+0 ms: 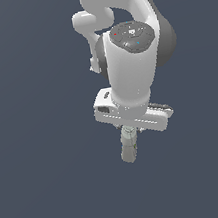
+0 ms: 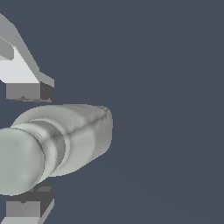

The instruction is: Pick up the object and move it to a goal position.

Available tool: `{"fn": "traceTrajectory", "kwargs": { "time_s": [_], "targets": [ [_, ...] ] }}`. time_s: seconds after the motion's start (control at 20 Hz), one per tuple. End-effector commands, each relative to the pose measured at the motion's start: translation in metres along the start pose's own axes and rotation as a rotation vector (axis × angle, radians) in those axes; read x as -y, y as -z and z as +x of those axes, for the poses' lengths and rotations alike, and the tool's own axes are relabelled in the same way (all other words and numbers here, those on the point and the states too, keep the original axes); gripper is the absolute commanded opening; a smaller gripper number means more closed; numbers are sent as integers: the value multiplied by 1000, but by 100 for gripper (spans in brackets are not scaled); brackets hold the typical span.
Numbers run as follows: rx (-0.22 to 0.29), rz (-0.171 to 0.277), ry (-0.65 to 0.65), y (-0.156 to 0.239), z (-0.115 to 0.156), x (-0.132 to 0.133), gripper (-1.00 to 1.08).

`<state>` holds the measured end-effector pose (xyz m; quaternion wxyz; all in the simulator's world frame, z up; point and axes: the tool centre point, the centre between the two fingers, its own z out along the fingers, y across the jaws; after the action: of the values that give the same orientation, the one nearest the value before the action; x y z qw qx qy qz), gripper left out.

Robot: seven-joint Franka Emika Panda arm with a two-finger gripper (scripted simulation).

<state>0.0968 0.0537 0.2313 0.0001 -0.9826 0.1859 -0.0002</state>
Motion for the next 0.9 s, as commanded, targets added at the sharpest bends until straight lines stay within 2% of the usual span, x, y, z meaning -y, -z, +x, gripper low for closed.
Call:
{"fn": "traceTrajectory", "kwargs": {
  "time_s": [0.0,0.55,0.85],
  "targets": [
    [0,0,-1,-1,0,0,-100],
    [-1,0,0,2,-1,1,-100],
    [-1,0,0,24,-13,7,-100]
  ]
}}
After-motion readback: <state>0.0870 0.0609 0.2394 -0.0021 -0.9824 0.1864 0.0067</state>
